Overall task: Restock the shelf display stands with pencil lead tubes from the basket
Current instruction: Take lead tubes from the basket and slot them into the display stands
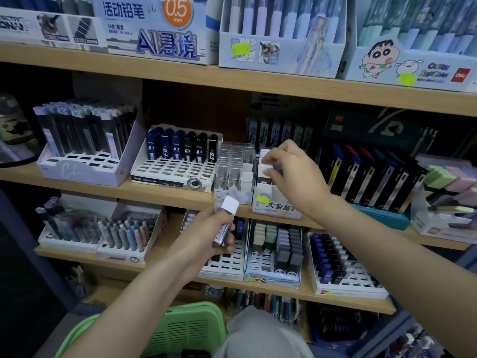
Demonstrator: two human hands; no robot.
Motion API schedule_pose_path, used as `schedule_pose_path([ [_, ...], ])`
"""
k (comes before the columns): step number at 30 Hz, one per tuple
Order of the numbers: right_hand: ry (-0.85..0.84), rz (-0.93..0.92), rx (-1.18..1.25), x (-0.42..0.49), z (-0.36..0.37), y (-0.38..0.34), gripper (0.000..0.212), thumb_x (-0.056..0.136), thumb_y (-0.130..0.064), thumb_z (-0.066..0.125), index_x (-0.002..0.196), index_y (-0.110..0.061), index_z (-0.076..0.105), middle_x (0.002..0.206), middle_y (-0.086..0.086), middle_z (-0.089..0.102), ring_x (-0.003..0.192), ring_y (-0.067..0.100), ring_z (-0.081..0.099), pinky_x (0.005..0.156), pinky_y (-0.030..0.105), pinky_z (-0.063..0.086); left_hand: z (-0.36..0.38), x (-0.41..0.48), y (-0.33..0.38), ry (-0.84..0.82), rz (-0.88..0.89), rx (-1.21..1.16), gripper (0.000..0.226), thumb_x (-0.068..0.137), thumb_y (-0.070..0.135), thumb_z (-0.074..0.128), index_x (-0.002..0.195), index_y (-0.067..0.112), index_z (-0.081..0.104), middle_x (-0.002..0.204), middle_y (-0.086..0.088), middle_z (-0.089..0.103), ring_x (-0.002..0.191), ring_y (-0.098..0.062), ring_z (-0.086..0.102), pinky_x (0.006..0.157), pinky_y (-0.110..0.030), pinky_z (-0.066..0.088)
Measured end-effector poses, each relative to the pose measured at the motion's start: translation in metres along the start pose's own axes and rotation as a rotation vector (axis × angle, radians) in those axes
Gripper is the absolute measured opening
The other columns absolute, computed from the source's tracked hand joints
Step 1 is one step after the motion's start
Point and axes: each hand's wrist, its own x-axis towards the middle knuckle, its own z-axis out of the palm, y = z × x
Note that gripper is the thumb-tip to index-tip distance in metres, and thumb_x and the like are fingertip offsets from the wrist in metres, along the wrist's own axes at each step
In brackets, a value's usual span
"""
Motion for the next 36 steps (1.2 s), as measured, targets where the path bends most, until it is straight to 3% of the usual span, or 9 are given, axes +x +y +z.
schedule_pose_path([
  [4,0.085,-0.044,0.173,-0.015,-0.004,-0.019,0.017,0.096,-0.024,0.051,0.11,-0.018,0.059,0.095,-0.01,0.046,0.078,0.003,0.049,0.073,0.022,0.044,-0.003,-0.003,-0.002,-0.036,0.093,0.099,0.019,0.096,0.017,0.052,0.114,0.016,0.054,0.085,-0.003,0.058,0.056,-0.008,0.054,0.056,-0.021,0.052],
  [8,-0.193,-0.021,0.394,-0.029,-0.003,-0.038,0.016,0.092,-0.033,0.056,0.101,-0.022,0.063,0.096,-0.009,0.059,0.084,-0.001,0.055,0.072,0.008,0.042,-0.003,-0.004,-0.002,-0.042,0.17,0.155,0.019,0.094,0.019,0.054,0.113,0.019,0.057,0.087,0.0,0.062,0.057,-0.006,0.056,0.058,-0.02,0.051],
  [12,-0.282,0.167,0.577,-0.034,-0.003,-0.039,0.013,0.084,-0.025,0.07,0.089,-0.026,0.058,0.088,-0.014,0.062,0.074,0.004,0.064,0.07,0.018,0.052,-0.002,-0.006,-0.004,-0.053,0.196,0.212,0.021,0.095,0.015,0.054,0.114,0.021,0.059,0.076,0.007,0.06,0.057,-0.003,0.055,0.055,-0.017,0.047],
  [14,-0.345,0.274,0.749,-0.036,-0.004,-0.039,0.017,0.083,-0.016,0.072,0.087,-0.022,0.057,0.086,-0.006,0.063,0.074,0.015,0.066,0.073,0.027,0.057,0.0,-0.006,-0.005,-0.061,0.211,0.257,0.018,0.095,0.015,0.053,0.112,0.02,0.058,0.078,0.005,0.06,0.056,-0.002,0.054,0.053,-0.017,0.045],
  [18,-0.38,0.343,0.912,-0.04,-0.009,-0.038,0.019,0.082,-0.006,0.07,0.088,-0.015,0.055,0.089,0.008,0.064,0.074,0.022,0.065,0.071,0.03,0.058,0.005,-0.008,-0.004,-0.079,0.198,0.252,0.018,0.096,0.022,0.053,0.113,0.022,0.058,0.079,0.005,0.057,0.059,-0.004,0.053,0.053,-0.019,0.043],
  [22,-0.192,0.334,0.869,-0.029,-0.027,-0.029,0.019,0.083,-0.007,0.069,0.091,-0.015,0.054,0.097,0.013,0.067,0.073,0.02,0.068,0.068,0.027,0.057,0.005,-0.009,0.001,-0.07,0.128,0.143,0.023,0.097,0.029,0.047,0.111,0.018,0.062,0.086,-0.002,0.053,0.062,-0.01,0.049,0.046,-0.019,0.04],
  [27,0.175,0.227,0.613,-0.008,-0.041,-0.009,0.02,0.085,-0.014,0.069,0.09,-0.023,0.052,0.089,0.003,0.063,0.074,0.014,0.064,0.067,0.023,0.054,0.002,-0.008,0.0,0.004,0.105,0.143,0.023,0.101,0.026,0.04,0.106,0.012,0.058,0.074,-0.002,0.052,0.052,-0.012,0.047,0.048,-0.022,0.039],
  [30,0.151,0.176,0.485,-0.002,-0.036,-0.002,0.019,0.084,-0.014,0.07,0.091,-0.019,0.053,0.082,-0.005,0.058,0.064,-0.002,0.054,0.063,0.012,0.047,0.001,-0.007,0.001,0.029,0.099,0.133,0.02,0.101,0.026,0.041,0.101,0.01,0.052,0.07,-0.002,0.055,0.045,-0.011,0.046,0.046,-0.023,0.038],
  [36,-0.033,0.116,0.299,0.003,-0.022,0.0,0.02,0.083,-0.018,0.072,0.092,-0.022,0.054,0.085,-0.008,0.056,0.069,0.001,0.053,0.063,0.012,0.044,-0.004,-0.006,-0.001,0.058,0.092,0.127,0.02,0.1,0.027,0.042,0.096,0.011,0.053,0.07,-0.002,0.057,0.047,-0.014,0.048,0.043,-0.024,0.038],
])
